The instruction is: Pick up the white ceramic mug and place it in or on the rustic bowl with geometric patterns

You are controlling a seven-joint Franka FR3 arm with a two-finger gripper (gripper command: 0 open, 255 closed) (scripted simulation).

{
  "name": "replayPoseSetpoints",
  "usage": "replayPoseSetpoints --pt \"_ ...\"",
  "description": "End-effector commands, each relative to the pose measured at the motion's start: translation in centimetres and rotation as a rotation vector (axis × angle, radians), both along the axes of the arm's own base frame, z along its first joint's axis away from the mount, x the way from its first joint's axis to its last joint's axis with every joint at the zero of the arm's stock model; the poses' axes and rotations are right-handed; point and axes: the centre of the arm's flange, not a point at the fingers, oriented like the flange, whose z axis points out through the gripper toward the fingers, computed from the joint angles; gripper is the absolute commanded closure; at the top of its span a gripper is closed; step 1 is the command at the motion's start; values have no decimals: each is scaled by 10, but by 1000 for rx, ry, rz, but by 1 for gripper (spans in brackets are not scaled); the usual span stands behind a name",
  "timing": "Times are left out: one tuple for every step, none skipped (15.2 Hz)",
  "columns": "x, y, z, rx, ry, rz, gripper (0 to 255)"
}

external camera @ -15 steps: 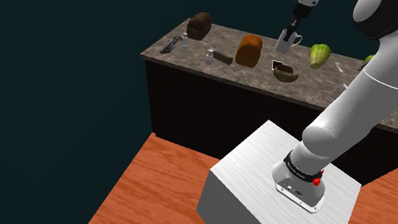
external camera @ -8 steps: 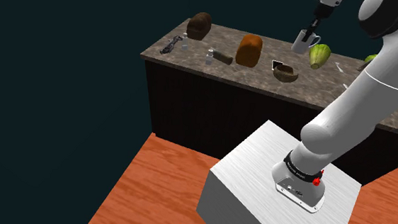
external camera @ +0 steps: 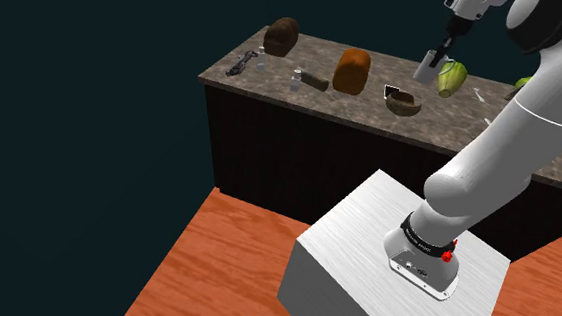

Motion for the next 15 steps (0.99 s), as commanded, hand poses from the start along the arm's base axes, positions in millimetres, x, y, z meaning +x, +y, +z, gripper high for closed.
replayPoseSetpoints --pt "0 0 -10 0 0 0 255" --pt "0 0 -15 0 0 0 255" --pt "0 0 -20 0 0 0 255" --pt "0 0 -26 0 0 0 255" --pt "0 0 -31 0 0 0 255" --pt "0 0 -36 0 0 0 255" --pt "0 0 -41 0 0 0 255" --pt "0 0 -47 0 0 0 255" --pt "0 0 -52 0 0 0 255" --pt "0 0 -57 0 0 0 255" --pt "0 0 -63 0 0 0 255" --pt "0 0 -68 0 0 0 255" --pt "0 0 -74 0 0 0 255" --pt "0 0 -74 0 0 0 255" --pt "0 0 -74 0 0 0 255"
